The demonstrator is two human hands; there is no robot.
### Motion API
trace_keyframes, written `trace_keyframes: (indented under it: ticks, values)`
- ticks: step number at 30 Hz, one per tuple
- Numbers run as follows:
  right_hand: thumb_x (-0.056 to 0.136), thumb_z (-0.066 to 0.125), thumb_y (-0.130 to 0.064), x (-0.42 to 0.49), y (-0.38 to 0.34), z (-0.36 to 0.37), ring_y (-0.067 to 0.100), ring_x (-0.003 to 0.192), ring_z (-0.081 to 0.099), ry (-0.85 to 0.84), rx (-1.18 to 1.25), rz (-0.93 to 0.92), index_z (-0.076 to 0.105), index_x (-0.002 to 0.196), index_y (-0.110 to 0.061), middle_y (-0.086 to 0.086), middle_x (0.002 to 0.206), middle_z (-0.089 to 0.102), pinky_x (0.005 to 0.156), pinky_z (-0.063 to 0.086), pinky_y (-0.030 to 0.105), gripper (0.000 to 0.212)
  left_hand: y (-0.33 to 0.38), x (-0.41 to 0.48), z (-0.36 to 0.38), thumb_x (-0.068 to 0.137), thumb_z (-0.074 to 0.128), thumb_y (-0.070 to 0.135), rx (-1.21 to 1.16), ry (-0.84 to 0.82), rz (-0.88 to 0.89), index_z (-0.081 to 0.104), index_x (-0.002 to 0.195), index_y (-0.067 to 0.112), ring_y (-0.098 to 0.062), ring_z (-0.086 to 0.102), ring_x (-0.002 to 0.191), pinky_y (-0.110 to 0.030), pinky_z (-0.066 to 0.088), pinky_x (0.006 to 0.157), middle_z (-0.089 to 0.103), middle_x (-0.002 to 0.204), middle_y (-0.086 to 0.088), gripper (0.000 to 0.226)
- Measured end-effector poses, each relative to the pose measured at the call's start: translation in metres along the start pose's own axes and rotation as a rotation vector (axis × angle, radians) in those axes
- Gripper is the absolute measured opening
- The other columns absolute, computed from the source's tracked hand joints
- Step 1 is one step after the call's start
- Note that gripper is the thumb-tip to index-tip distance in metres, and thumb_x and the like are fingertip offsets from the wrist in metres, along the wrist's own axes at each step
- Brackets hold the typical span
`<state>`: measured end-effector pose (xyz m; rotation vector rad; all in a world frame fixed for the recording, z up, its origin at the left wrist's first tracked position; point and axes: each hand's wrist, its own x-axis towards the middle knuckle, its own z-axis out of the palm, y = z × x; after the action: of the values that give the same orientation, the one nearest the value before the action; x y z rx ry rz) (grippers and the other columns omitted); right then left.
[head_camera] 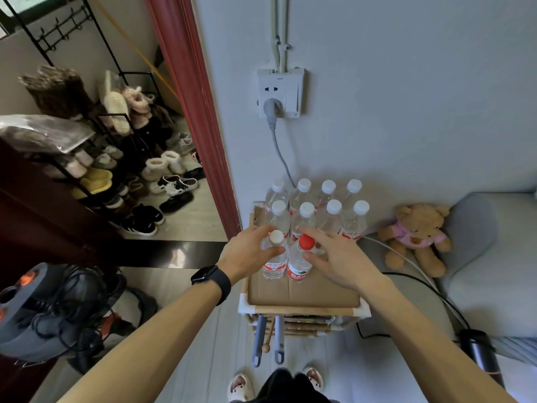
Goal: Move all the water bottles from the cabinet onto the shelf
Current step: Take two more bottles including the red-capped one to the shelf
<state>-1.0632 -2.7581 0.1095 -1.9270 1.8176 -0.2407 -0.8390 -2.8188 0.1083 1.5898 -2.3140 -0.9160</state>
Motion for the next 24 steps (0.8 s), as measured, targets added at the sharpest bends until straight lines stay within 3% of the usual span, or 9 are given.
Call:
trace_keyframes:
  ticks: [5,9,11,14,17,20,24]
  values:
    - [0.096,0.05,-0.05,0.002,0.001,0.005,0.017,0.09,0.06,0.128,0.041,-0.022,0.041,0.125,-0.044,-0.007,0.1,0.062,0.082,0.051,0.041,0.031,0.001,0.011,0.003,0.087,0.065,0.051,-0.067,0.018,-0.012,0.056,0.118,0.036,-0.016,0.058,0.098,-0.04,0.049,0.087,0.061,0.105,0.007,0.036]
    - [0.095,0.047,-0.052,0.002,-0.002,0.009,0.018,0.099,0.06,0.154,0.062,-0.012,0.041,0.123,-0.044,-0.005,0.108,0.063,0.08,0.051,0.04,0.03,-0.002,0.011,0.009,0.085,0.064,0.053,-0.072,0.011,-0.031,0.049,0.118,0.04,-0.015,0.058,0.1,-0.039,0.051,0.088,0.058,0.111,0.009,0.039]
    - [0.092,0.048,-0.058,0.002,-0.003,0.011,0.017,0.102,0.059,0.141,0.098,0.013,0.041,0.121,-0.044,-0.006,0.112,0.062,0.08,0.049,0.037,0.033,-0.001,0.008,0.012,0.083,0.068,0.051,-0.072,-0.005,-0.045,0.043,0.121,0.039,-0.016,0.058,0.102,-0.04,0.051,0.089,0.054,0.116,0.01,0.047]
    - [0.077,0.054,-0.071,0.002,-0.002,0.015,0.013,0.103,0.056,0.082,0.194,0.093,0.043,0.121,-0.04,-0.013,0.116,0.058,0.08,0.044,0.033,0.055,0.002,0.003,0.017,0.078,0.075,0.042,-0.146,-0.046,-0.09,0.031,0.126,0.031,-0.018,0.06,0.102,-0.039,0.054,0.087,0.048,0.118,0.012,0.066]
    - [0.071,0.071,-0.061,0.003,0.002,0.028,0.011,0.107,0.059,-0.015,0.323,0.148,0.044,0.127,-0.041,-0.015,0.121,0.06,0.087,0.049,0.034,0.065,0.0,0.003,0.025,0.074,0.079,0.04,-0.173,-0.078,-0.115,0.024,0.129,0.031,-0.02,0.063,0.102,-0.042,0.055,0.088,0.049,0.126,0.008,0.079]
    - [0.071,0.076,-0.058,0.003,0.007,0.043,0.009,0.11,0.061,-0.051,0.42,0.191,0.038,0.128,-0.046,-0.023,0.119,0.06,0.091,0.051,0.033,0.07,-0.003,0.006,0.032,0.076,0.076,0.04,-0.164,-0.099,-0.141,0.022,0.127,0.035,-0.021,0.065,0.096,-0.043,0.056,0.085,0.056,0.126,0.0,0.075]
    - [0.078,0.078,-0.046,0.003,0.008,0.05,0.014,0.116,0.059,-0.004,0.474,0.197,0.034,0.137,-0.039,-0.013,0.128,0.059,0.093,0.047,0.031,0.074,-0.005,0.008,0.036,0.083,0.074,0.039,-0.182,-0.085,-0.179,0.025,0.136,0.027,-0.028,0.064,0.104,-0.042,0.053,0.088,0.058,0.129,-0.005,0.073]
